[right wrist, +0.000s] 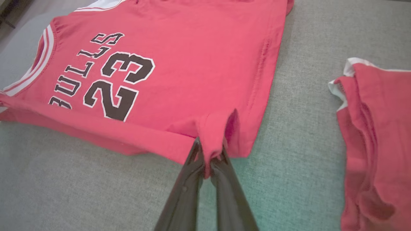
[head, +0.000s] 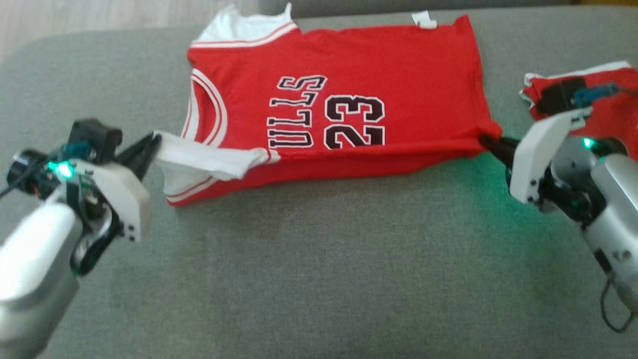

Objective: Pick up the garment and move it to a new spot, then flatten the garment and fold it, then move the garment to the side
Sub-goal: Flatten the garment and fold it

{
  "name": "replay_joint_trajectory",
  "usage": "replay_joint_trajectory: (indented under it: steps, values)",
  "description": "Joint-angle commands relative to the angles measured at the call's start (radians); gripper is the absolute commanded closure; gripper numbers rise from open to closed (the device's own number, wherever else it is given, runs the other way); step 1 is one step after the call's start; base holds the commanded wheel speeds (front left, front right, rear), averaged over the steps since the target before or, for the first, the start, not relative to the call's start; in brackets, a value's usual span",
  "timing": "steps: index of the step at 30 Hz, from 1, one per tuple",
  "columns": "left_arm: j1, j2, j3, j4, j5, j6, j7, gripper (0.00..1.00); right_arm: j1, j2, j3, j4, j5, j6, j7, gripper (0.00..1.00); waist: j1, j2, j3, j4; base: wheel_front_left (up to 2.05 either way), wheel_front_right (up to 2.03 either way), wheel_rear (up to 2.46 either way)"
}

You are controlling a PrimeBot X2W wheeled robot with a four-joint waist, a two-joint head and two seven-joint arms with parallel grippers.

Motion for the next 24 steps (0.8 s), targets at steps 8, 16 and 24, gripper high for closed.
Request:
replay_joint_trajectory:
  steps: [8,16,24]
  values:
    - [-0.226,-0.007,-0.011,0.178,0.082,-0.038,-0.039,1.00,-0.103,0.049,-0.012,0.050,-0.037,-0.001,-0.010,1.00,-0.0002,0.0000,0.072,-0.026,0.00,0.00,0.00]
    - [-0.365,-0.059,-0.082,0.343,0.132,-0.054,-0.095,1.00,-0.181,0.089,0.015,0.104,-0.060,-0.001,-0.020,1.00,-0.0002,0.0000,0.124,-0.039,0.00,0.00,0.00]
    - [-0.464,-0.152,-0.025,0.478,0.110,0.002,-0.323,0.00,-0.247,0.120,-0.021,0.174,-0.097,-0.001,-0.155,0.00,-0.0002,0.0000,0.144,-0.041,0.00,0.00,0.00]
